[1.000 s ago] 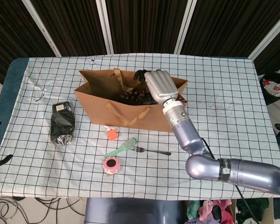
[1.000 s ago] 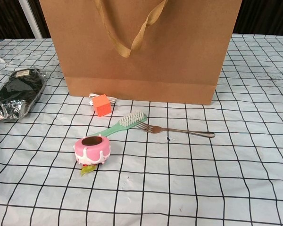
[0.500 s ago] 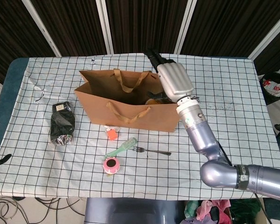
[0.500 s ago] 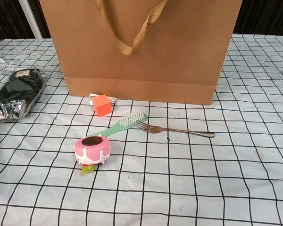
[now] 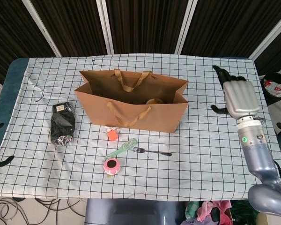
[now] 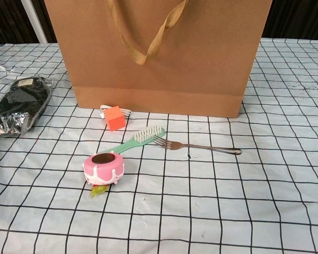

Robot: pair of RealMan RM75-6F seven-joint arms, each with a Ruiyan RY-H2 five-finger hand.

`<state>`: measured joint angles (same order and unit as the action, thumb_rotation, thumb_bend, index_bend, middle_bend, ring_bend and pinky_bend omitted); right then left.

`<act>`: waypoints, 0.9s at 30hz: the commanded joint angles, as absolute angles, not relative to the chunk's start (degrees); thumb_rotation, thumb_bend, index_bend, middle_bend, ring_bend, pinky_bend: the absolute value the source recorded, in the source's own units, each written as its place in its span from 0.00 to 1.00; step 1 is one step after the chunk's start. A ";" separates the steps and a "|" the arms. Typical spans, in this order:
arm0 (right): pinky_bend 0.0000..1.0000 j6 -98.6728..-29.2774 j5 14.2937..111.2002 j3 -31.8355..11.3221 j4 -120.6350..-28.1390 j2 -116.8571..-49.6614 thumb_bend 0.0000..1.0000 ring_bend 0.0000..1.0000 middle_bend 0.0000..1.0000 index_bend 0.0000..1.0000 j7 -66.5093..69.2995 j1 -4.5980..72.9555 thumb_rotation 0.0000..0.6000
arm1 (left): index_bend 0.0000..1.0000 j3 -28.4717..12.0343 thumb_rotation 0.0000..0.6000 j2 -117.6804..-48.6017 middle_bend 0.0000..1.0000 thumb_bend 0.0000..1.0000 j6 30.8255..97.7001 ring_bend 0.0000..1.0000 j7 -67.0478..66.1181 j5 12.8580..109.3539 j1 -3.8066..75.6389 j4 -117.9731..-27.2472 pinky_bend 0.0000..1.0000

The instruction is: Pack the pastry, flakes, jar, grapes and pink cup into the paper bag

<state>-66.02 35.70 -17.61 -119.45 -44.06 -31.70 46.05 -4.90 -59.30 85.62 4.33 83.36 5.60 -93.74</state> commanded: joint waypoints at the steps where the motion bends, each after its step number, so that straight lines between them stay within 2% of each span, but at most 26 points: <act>1: 0.27 -60.43 34.77 -12.29 -122.76 -40.75 0.14 0.28 0.14 0.04 -36.46 44.12 1.00 | 0.14 -4.95 1.00 -59.33 0.07 0.03 85.68 0.02 4.37 83.32 5.58 -93.70 0.12; 6: 0.27 -50.19 31.55 -9.10 -124.60 -39.27 0.15 0.28 0.15 0.04 -38.09 46.20 1.00 | 0.14 -5.04 1.00 -59.35 0.07 0.03 85.52 0.02 4.36 83.08 5.64 -93.61 0.12; 12: 0.27 -37.28 34.40 -8.29 -124.46 -42.63 0.16 0.29 0.17 0.05 -34.22 48.50 1.00 | 0.14 -5.04 1.00 -59.23 0.07 0.03 85.49 0.02 4.53 83.06 5.63 -93.60 0.12; 19: 0.27 -36.29 48.27 -8.70 -122.80 -53.28 0.17 0.29 0.17 0.08 -30.73 48.11 1.00 | 0.14 -5.28 1.00 -58.96 0.07 0.03 85.80 0.02 5.36 82.78 5.43 -93.44 0.12; 27: 0.27 -36.61 58.51 -8.11 -117.40 -66.07 0.17 0.25 0.16 0.08 -29.09 50.31 1.00 | 0.14 -5.38 1.00 -58.79 0.07 0.03 86.04 0.02 5.87 82.76 5.28 -93.35 0.12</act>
